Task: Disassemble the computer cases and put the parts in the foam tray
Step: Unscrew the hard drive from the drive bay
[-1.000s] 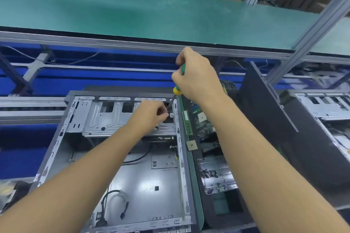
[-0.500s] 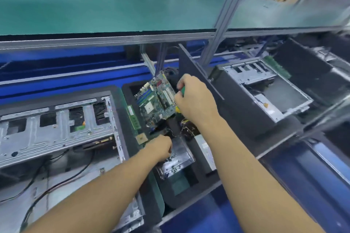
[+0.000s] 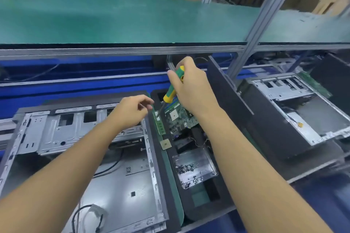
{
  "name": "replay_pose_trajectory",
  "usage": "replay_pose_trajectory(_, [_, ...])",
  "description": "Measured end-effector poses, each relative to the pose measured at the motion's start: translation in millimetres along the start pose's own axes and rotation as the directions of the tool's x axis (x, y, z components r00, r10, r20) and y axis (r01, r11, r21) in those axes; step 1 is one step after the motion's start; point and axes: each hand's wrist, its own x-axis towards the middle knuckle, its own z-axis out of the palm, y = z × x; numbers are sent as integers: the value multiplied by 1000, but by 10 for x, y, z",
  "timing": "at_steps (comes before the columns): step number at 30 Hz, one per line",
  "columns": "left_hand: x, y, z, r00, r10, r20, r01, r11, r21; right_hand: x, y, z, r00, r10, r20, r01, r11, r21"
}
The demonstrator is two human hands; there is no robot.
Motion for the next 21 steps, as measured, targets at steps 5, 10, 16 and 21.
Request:
replay_pose_trajectory(5, [-245, -385, -376, 999, 8, 52, -3, 996, -92, 92, -348, 382, 984, -80, 158, 70, 995, 68])
replay_pose_trajectory(10, [-292, -499, -218, 992, 3, 125, 0, 1000, -21, 121, -362, 624, 961, -94, 258, 94, 995, 14])
replay_pose_trajectory(16, [-247, -526, 38, 998, -49, 33, 50, 999, -23, 124, -276, 711, 948, -78, 308, 81, 997, 2])
replay_pose_trajectory(21, [-217, -574, 114, 997, -82, -1, 82, 990, -118, 105, -241, 748, 947, -93, 308, 96, 995, 4])
